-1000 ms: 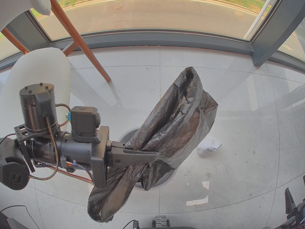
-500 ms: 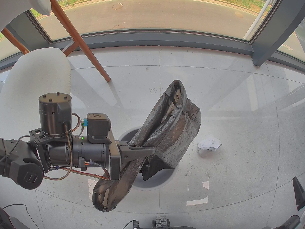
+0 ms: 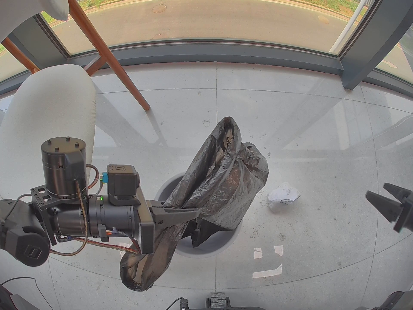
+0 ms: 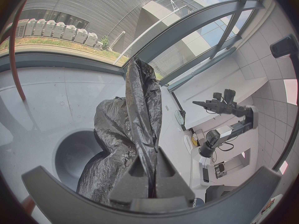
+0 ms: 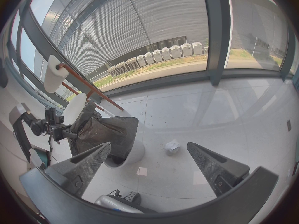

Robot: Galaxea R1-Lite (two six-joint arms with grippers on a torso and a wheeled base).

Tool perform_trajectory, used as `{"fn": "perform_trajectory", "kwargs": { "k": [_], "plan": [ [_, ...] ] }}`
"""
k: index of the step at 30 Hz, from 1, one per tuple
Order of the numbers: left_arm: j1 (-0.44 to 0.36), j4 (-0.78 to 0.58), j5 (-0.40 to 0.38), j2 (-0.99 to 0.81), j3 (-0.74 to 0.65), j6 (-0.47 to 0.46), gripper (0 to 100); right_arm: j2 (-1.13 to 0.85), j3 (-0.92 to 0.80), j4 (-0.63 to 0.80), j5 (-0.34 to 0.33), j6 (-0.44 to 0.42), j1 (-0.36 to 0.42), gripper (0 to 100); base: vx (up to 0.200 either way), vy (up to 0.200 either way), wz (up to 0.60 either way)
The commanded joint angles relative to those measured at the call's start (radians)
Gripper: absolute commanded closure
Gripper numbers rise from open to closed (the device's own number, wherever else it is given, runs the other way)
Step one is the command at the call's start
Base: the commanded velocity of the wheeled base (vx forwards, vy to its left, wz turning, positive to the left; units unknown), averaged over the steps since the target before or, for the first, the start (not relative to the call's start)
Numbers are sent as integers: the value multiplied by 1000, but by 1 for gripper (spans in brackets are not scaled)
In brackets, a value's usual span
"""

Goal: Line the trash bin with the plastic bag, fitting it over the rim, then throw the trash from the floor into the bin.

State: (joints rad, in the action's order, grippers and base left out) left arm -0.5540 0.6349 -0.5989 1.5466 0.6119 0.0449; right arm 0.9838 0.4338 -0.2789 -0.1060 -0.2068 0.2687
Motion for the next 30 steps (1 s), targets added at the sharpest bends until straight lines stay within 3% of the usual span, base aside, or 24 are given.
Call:
{"fn": "perform_trajectory", "kwargs": {
  "k": [1, 2, 3, 14, 23, 30],
  "plan": [
    [-4, -1, 57, -71, -20, -2, 100, 457, 97, -256, -18, -43, 93, 0, 0, 0, 0],
    [-4, -1, 61, -72, -20, -2, 100, 483, 108, -273, -24, -46, 101, 0, 0, 0, 0],
    [-6, -1, 67, -72, -17, -3, 100, 512, 117, -286, -32, -56, 106, 100, 0, 0, 0],
    [-44, 0, 99, -72, -21, -2, 100, 814, 324, -404, -37, -158, 155, 100, 0, 0, 0],
    [-44, -1, 99, -69, -37, -2, 100, 963, 513, -479, -40, -273, 262, 100, 0, 0, 0],
    [-41, -1, 102, -62, -50, 0, 100, 1052, 470, -551, -40, -279, 343, 100, 0, 0, 0]
  ]
}}
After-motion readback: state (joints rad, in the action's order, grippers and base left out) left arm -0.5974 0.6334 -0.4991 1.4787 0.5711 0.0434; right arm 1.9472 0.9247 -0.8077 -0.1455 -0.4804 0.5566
